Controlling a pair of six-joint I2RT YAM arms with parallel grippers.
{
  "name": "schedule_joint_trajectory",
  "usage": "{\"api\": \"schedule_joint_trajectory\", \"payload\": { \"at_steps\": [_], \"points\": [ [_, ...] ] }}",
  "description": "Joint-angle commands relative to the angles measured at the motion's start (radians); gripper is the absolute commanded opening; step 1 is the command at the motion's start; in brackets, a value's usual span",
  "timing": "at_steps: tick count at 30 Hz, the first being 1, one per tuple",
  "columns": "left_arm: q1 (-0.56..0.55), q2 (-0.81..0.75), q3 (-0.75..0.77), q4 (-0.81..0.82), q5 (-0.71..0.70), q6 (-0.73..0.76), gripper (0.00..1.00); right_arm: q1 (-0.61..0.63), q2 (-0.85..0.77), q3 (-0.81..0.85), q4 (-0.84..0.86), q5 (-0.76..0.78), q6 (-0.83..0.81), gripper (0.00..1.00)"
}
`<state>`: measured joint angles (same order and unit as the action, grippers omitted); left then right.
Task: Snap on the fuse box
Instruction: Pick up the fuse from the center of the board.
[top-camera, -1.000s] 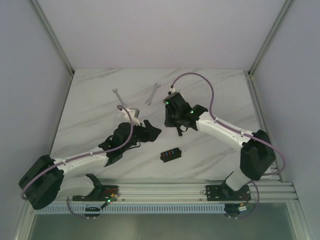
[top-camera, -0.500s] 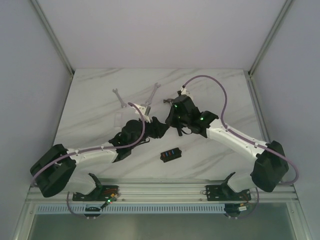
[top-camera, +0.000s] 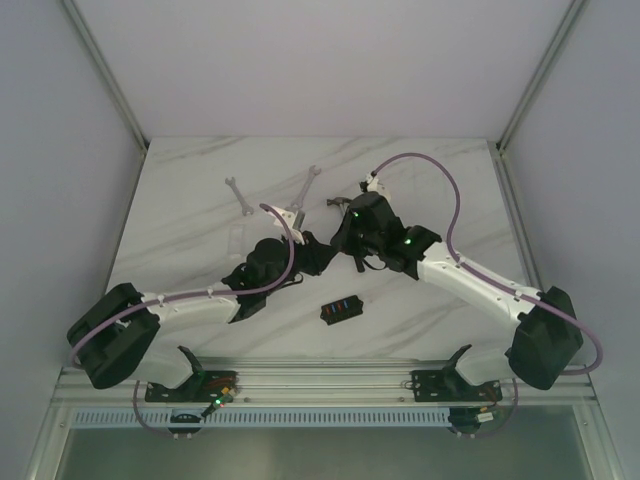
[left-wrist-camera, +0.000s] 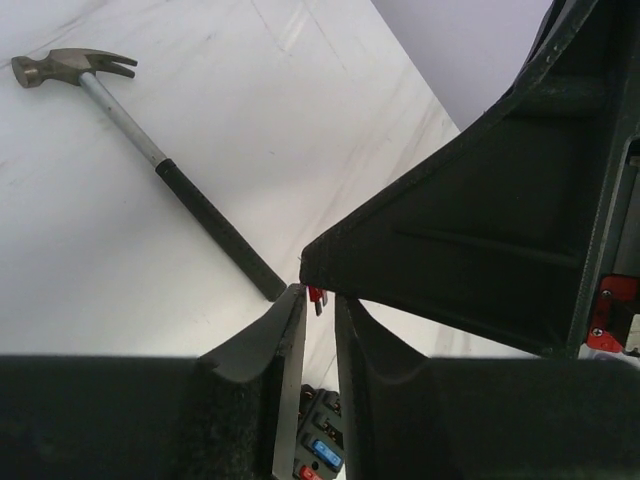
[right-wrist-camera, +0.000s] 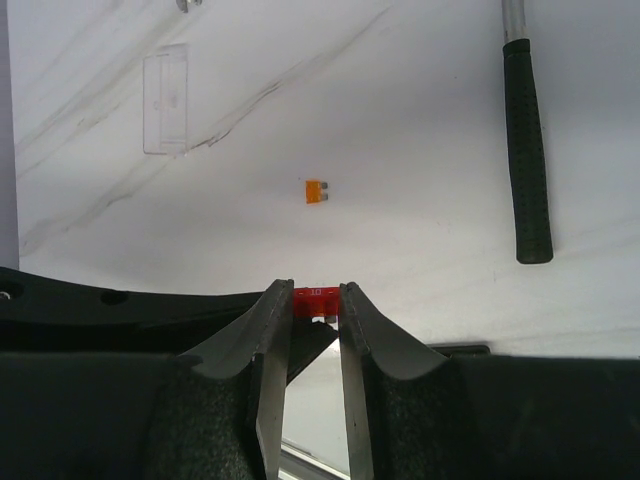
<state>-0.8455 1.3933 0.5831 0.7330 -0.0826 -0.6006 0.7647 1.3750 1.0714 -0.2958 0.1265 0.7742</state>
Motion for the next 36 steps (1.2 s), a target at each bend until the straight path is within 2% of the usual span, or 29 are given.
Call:
{"api": "schedule_joint_trajectory", "payload": {
  "at_steps": [1, 13, 18, 25, 29, 32, 36],
  "points": [
    [-0.005, 0.009, 0.03, 0.057, 0.016, 0.002, 0.25, -0.001, -0.017, -0.013, 0.018, 0.0, 0.021, 0.22],
    [-0.005, -0.002, 0.025, 0.046, 0.015, 0.009, 0.02, -0.001, -0.029, -0.024, 0.024, -0.004, 0.031, 0.23],
    [-0.004, -0.018, 0.026, 0.023, 0.025, 0.045, 0.0, -0.002, -0.055, -0.025, 0.038, -0.002, -0.006, 0.34],
    [0.033, -0.084, 0.024, -0.065, 0.137, 0.159, 0.0, -0.027, -0.14, -0.011, 0.079, -0.037, -0.304, 0.5],
    [0.07, -0.14, 0.024, -0.105, 0.238, 0.225, 0.0, -0.039, -0.204, -0.047, 0.12, -0.13, -0.536, 0.64],
    [0.093, -0.181, 0.027, -0.127, 0.316, 0.268, 0.0, -0.046, -0.252, -0.065, 0.105, -0.206, -0.672, 0.66],
    [0.113, -0.219, 0.044, -0.155, 0.45, 0.322, 0.0, -0.066, -0.297, -0.062, 0.061, -0.401, -0.826, 0.64]
  ]
}}
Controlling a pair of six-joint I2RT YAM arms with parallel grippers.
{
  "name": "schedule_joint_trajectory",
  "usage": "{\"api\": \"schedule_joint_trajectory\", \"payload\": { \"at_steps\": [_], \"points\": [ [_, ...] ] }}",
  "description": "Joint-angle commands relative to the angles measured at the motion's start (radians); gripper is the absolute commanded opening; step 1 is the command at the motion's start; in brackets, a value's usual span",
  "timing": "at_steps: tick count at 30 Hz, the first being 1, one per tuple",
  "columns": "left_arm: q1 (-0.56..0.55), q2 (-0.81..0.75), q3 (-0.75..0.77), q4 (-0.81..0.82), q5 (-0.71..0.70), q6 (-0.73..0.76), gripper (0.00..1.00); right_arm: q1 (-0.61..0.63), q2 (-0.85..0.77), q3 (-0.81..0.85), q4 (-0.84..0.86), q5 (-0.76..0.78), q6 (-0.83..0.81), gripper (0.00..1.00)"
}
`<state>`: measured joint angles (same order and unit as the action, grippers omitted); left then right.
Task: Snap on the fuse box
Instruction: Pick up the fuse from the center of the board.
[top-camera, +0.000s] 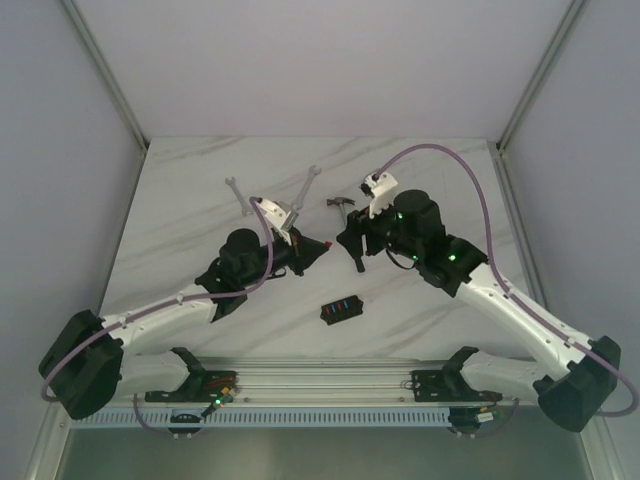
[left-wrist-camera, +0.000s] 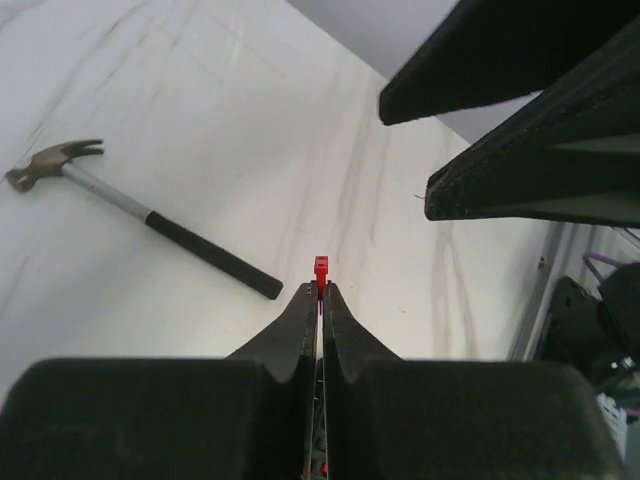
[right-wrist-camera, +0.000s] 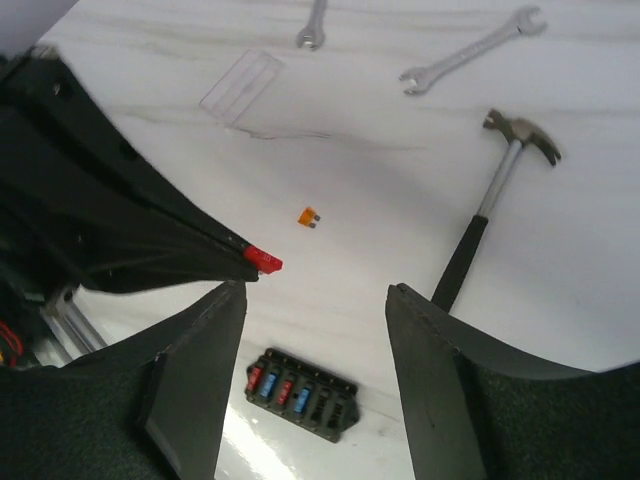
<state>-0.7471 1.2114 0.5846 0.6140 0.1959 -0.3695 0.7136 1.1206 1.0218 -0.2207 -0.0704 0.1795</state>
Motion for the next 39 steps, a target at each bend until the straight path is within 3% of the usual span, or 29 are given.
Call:
{"api": "schedule_joint_trajectory", "payload": {
  "at_steps": [1, 7, 15, 39],
  "points": [
    [0.015, -0.039, 0.053, -0.048, 0.2, 0.104, 0.0, -0.016, -0.057, -0.017, -0.014, -0.249, -0.259, 0.64],
    [0.015, -0.03, 0.125, -0.123, 0.375, 0.179, 0.0, -0.016, -0.065, 0.03, -0.11, -0.435, -0.413, 0.6],
    [0.015, -0.029, 0.196, -0.218, 0.493, 0.27, 0.0, -0.026, -0.075, 0.078, -0.262, -0.518, -0.553, 0.51],
    [0.014, 0.007, 0.253, -0.247, 0.64, 0.283, 0.0, -0.09, -0.056, 0.089, -0.277, -0.763, -0.618, 0.36]
  ]
}}
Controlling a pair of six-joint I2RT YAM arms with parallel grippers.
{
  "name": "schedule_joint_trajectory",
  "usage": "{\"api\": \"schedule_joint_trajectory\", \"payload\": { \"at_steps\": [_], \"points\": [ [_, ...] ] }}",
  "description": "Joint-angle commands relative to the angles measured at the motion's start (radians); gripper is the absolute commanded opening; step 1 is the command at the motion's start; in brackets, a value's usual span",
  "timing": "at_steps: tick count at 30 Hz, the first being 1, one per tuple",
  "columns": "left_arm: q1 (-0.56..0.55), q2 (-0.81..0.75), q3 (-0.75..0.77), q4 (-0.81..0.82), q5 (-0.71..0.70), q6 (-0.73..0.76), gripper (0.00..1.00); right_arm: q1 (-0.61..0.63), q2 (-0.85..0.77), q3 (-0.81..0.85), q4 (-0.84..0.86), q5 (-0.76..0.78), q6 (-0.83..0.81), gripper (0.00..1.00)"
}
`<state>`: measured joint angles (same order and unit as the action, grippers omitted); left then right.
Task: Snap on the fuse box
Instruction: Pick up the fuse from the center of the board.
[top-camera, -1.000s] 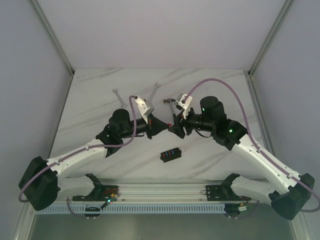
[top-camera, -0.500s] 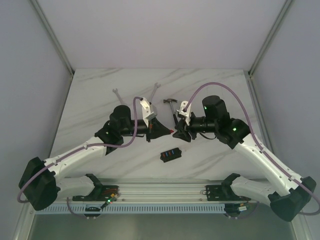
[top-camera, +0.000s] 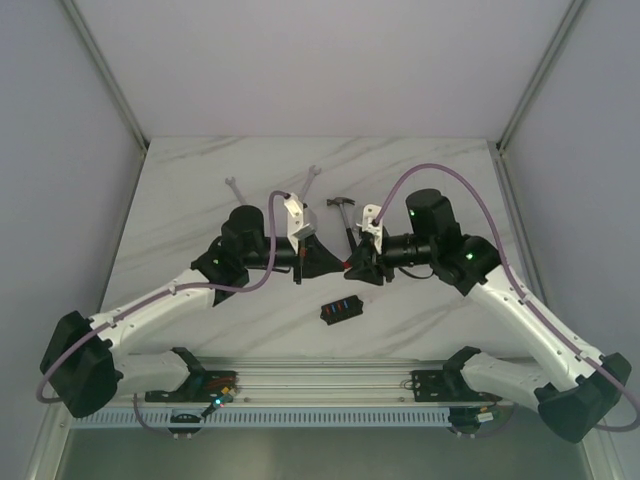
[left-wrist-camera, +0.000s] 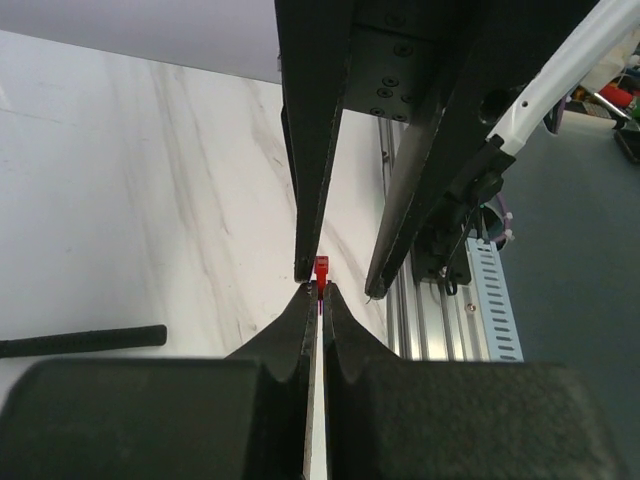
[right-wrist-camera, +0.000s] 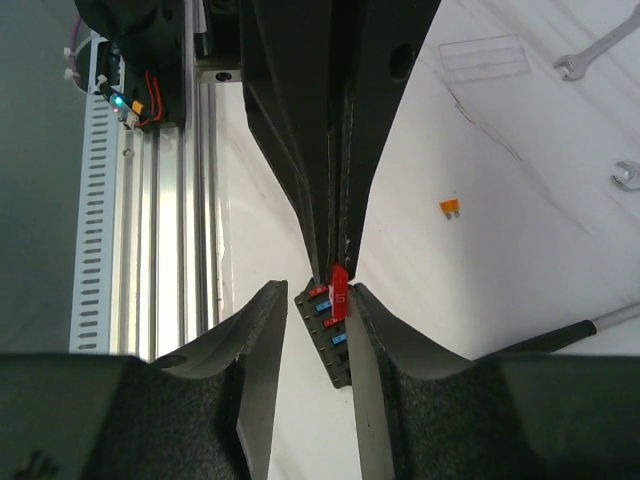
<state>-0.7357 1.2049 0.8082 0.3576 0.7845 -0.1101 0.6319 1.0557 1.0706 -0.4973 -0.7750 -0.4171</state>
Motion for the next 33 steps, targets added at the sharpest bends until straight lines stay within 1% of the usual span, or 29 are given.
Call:
{"api": "schedule_joint_trajectory", "payload": {
  "at_steps": [1, 11, 19, 23, 25, 27, 30, 33],
  "points": [
    [0.002, 0.014, 0.028, 0.008, 0.051, 0.024, 0.0, -0.011, 0.009, 0.038, 0.001, -0.061, -0.023, 0.34],
    [0.002, 0.022, 0.026, 0.008, 0.052, 0.023, 0.0, -0.035, 0.008, 0.032, 0.0, -0.096, -0.027, 0.25],
    [0.002, 0.024, 0.029, 0.01, 0.058, 0.021, 0.0, -0.042, 0.024, 0.03, 0.002, -0.112, -0.026, 0.11],
    [0.002, 0.027, 0.028, 0.013, 0.057, 0.018, 0.0, -0.043, 0.037, 0.029, 0.003, -0.118, -0.022, 0.0],
    [0.002, 0.027, 0.026, 0.013, 0.046, 0.016, 0.0, -0.043, 0.044, 0.03, 0.006, -0.116, -0.013, 0.0],
    [0.002, 0.023, 0.017, 0.012, 0.014, 0.011, 0.07, -0.042, 0.051, 0.032, 0.007, -0.098, 0.006, 0.0],
    [0.004, 0.002, -0.01, 0.01, -0.078, -0.007, 0.29, -0.042, 0.06, 0.032, 0.01, -0.043, 0.061, 0.0],
    [0.005, -0.024, -0.049, 0.007, -0.201, -0.042, 0.43, -0.042, 0.071, 0.03, 0.017, 0.039, 0.15, 0.0]
  ]
}}
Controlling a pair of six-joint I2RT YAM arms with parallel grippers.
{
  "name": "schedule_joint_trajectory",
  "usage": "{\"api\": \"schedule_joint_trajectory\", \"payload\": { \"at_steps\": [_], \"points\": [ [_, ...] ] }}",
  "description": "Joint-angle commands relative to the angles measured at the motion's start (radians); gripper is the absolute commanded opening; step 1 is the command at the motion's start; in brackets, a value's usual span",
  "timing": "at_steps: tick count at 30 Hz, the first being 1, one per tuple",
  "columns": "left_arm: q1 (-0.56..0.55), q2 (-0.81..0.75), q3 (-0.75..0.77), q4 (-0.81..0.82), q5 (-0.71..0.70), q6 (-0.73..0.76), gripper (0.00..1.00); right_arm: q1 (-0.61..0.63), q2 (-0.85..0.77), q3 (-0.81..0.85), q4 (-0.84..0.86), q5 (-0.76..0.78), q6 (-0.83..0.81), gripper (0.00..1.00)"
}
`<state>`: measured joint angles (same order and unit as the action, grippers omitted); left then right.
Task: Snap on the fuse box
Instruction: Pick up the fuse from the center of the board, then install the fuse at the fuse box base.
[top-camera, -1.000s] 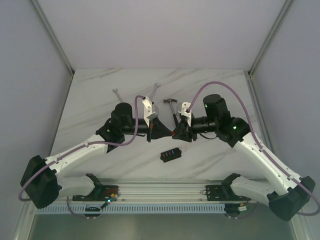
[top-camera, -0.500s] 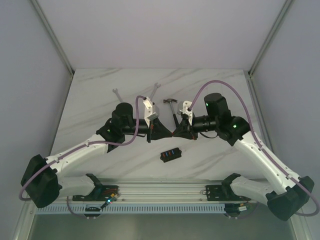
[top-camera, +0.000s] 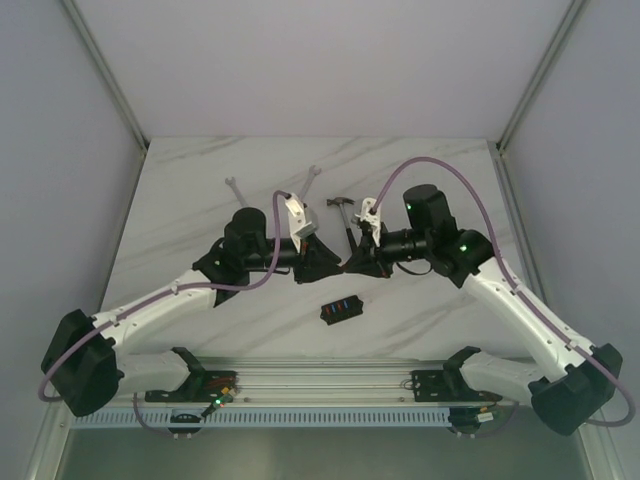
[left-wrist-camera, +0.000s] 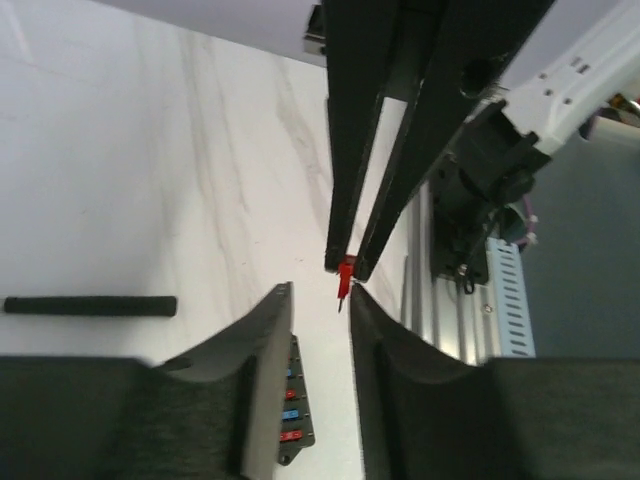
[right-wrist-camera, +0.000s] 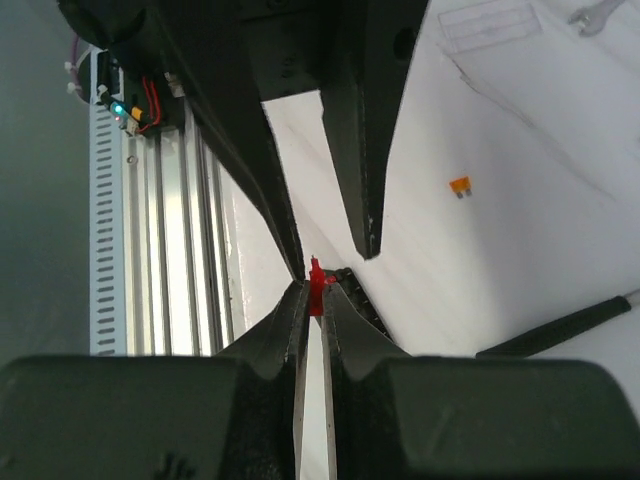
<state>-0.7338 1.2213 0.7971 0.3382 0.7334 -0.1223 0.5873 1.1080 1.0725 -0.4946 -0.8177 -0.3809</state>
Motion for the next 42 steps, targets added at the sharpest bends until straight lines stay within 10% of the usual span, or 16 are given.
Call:
{"api": "schedule_joint_trajectory", "payload": {
  "at_steps": [1, 16, 42],
  "points": [
    [0.003, -0.049, -0.049, 0.026, -0.199, -0.048, 0.48, 0.004, 0.024, 0.027, 0.015, 0.118, 0.151, 0.0],
    [0.004, -0.085, -0.201, -0.169, -0.634, -0.543, 0.83, 0.152, 0.107, 0.041, -0.131, 0.687, 0.607, 0.0],
    [-0.068, 0.12, -0.254, -0.211, -0.602, -0.845, 0.79, 0.349, 0.328, -0.038, -0.207, 1.019, 0.925, 0.0]
  ]
}}
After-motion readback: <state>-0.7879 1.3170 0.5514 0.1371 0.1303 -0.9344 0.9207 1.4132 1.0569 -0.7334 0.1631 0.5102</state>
